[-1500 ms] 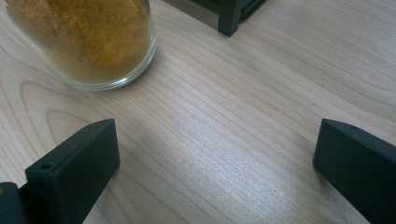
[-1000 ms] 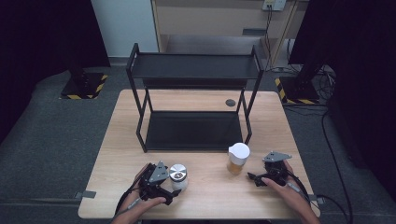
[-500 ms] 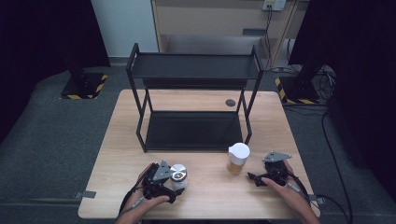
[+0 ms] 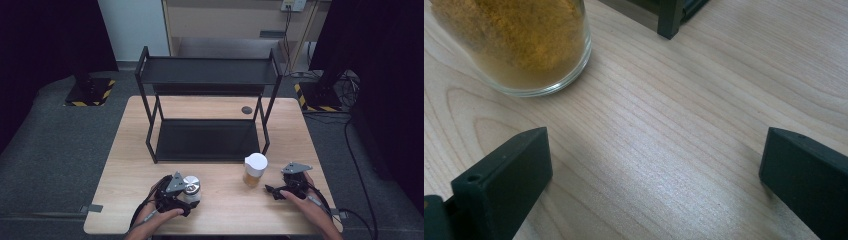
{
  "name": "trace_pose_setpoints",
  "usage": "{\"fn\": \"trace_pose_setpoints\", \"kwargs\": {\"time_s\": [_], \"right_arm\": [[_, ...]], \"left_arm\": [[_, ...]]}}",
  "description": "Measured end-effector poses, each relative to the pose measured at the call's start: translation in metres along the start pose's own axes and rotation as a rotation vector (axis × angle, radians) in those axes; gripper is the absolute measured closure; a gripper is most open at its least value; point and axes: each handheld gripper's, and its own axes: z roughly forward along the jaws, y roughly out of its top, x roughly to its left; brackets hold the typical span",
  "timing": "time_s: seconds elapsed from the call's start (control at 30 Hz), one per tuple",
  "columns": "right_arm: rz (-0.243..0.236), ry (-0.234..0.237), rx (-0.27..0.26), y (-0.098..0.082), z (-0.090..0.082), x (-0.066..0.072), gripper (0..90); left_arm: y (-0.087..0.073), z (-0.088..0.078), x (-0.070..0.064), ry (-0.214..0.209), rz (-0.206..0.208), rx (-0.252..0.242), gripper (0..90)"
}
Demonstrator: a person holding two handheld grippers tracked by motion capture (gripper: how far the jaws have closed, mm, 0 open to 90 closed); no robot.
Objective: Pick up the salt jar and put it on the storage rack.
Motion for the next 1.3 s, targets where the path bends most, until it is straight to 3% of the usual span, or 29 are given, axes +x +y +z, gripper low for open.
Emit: {"fn": "trace_pose_setpoints", "kwargs": {"time_s": [0.23, 0.43, 0.53, 0.87, 1.07, 1.3], "right_arm": [[0.000, 0.001, 0.000, 0.000, 0.000, 0.000, 1.4], [0.000, 0.001, 0.000, 0.000, 0.000, 0.000, 1.4], [-0.001, 0.001, 0.000, 0.000, 0.000, 0.000, 1.4], [-0.001, 0.001, 0.000, 0.000, 0.000, 0.000, 1.4], [-0.001, 0.002, 0.000, 0.000, 0.000, -0.001, 1.4], [-0.001, 0.002, 0.000, 0.000, 0.000, 0.000, 1.4]], "left_arm": [[0.003, 0.004, -0.004, 0.005, 0.002, 0.002, 14.8], [-0.002, 0.001, 0.002, 0.001, -0.035, -0.026, 22.7], [-0.001, 0.002, 0.001, -0.004, -0.021, -0.027, 28.2], [0.005, 0.001, -0.001, 0.004, 0.031, -0.007, 29.4], [0.008, 0.001, -0.004, -0.024, 0.068, -0.005, 29.5], [0.007, -0.003, -0.001, -0.035, 0.060, -0.027, 29.5]]}}
